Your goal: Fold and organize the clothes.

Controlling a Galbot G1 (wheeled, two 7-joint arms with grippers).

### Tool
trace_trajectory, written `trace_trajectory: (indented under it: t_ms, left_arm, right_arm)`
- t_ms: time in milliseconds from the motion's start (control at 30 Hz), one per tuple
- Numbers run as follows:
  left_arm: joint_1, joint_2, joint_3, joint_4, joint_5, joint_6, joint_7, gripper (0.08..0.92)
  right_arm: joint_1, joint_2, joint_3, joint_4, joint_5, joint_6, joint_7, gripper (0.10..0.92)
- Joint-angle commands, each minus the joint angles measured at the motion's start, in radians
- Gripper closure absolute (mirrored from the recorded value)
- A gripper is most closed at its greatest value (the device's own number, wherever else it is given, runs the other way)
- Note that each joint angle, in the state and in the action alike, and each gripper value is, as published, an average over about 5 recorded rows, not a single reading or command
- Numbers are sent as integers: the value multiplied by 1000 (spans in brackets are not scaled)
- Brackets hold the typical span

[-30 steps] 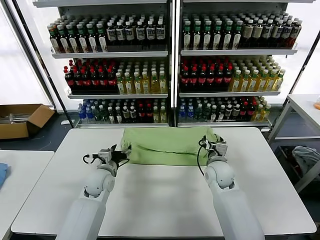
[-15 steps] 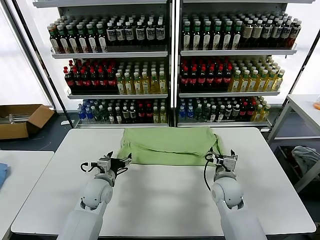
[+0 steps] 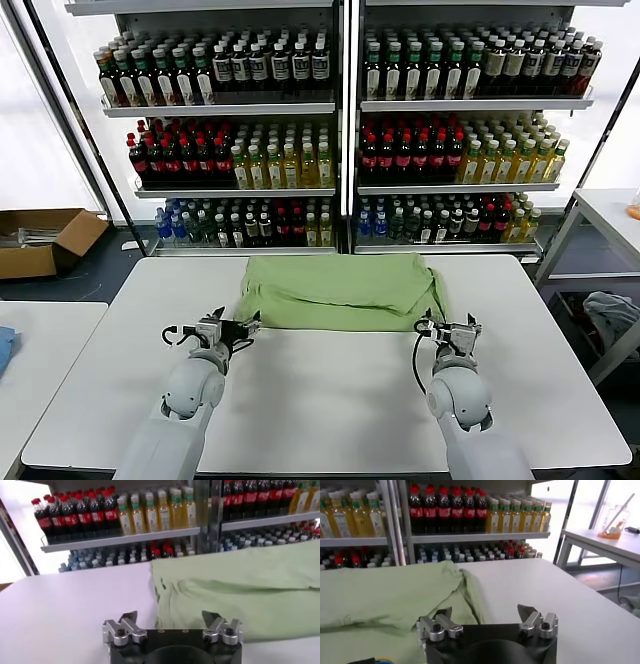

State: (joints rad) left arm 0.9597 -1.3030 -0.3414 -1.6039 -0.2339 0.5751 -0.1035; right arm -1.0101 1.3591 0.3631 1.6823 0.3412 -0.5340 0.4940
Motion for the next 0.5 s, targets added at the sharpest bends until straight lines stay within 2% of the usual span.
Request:
trace_trajectory:
  t_ms: [33,167,500]
  left_arm:
    - [0,6,3,37,4,3,-1,328]
    - [2,8,3,42,-1,3,0,440]
    - [24,24,15,-1,-1,4,11,726]
  right_arm:
    - [5,1,-2,-67,4,4,-2,228]
    - [0,5,-6,-79,2,10,11,319]
    - [-32,-1,-12,-29,3,-2,17,611]
